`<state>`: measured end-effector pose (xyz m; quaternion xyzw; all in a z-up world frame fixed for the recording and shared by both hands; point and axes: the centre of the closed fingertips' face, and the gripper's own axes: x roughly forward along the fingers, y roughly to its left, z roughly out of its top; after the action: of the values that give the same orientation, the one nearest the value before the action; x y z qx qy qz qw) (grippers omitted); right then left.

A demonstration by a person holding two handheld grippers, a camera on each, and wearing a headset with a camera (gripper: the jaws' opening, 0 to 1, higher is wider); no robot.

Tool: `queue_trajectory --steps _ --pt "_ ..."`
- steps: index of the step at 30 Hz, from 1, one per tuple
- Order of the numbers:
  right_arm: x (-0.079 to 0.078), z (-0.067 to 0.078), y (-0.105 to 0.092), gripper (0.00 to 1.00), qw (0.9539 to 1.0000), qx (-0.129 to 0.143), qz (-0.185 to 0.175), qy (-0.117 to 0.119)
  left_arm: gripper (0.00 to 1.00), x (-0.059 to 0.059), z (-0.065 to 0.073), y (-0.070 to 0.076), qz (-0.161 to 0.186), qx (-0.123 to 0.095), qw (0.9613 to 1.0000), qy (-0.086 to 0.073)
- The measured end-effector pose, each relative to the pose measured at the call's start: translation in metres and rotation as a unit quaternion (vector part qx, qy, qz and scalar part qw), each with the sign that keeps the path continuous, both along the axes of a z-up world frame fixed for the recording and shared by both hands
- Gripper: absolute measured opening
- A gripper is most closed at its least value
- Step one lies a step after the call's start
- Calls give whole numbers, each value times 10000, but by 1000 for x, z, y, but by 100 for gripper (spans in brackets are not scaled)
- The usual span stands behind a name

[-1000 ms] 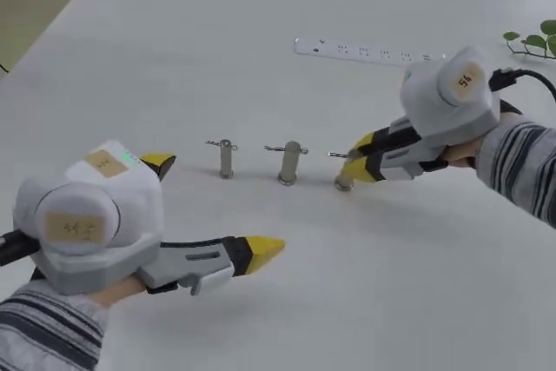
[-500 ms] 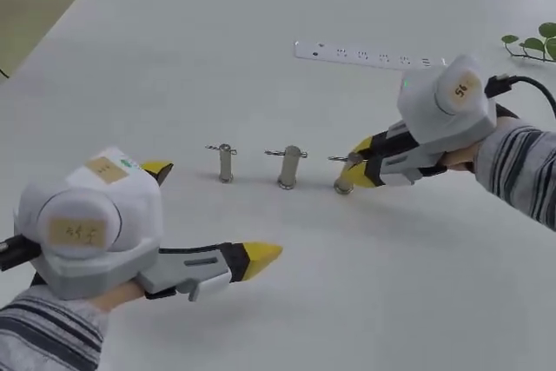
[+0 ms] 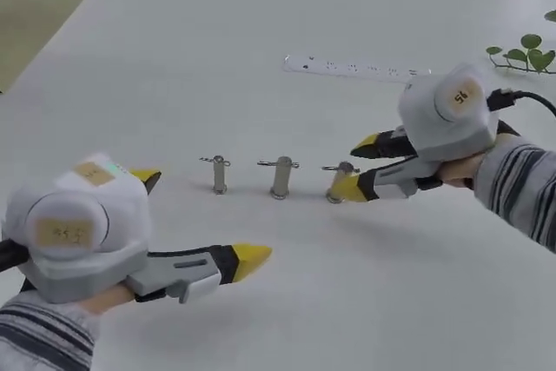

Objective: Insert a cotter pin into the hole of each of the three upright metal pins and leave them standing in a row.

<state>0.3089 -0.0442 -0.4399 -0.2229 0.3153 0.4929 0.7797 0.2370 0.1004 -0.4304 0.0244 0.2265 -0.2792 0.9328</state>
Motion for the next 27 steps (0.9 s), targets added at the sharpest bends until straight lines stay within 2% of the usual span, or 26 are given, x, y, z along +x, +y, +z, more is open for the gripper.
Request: queue_trajectory --steps 2,4,7,12,16,19,22,25,27 --pt "-2 2 -3 47 9999 19 -125 -33 98 1 1 1 36 -19 10000 9" --pt "-6 6 -4 50 9990 201 -400 13 98 2 3 3 112 -82 9999 12" --pt "-11 8 -7 53 9982 285 -533 -6 97 6 8 6 244 -163 9996 -21" --pt "-22 15 -8 55 9929 646 -996 33 96 9 13 10 370 -263 9990 -56" --pt "-30 18 -10 57 9898 766 -1198 32 96 8 14 10 394 -253 9989 -26" --pt "-34 24 -10 58 9825 1083 -1516 46 96 7 17 11 445 -303 9985 -36" --pt "-38 25 -11 60 9790 1154 -1679 39 95 6 18 11 480 -332 9983 -54" --pt "-40 26 -14 61 9727 1307 -1918 7 95 6 22 11 533 -374 9978 -110" --pt "-43 26 -14 63 9712 1348 -1966 -14 95 6 23 11 555 -381 9977 -127"
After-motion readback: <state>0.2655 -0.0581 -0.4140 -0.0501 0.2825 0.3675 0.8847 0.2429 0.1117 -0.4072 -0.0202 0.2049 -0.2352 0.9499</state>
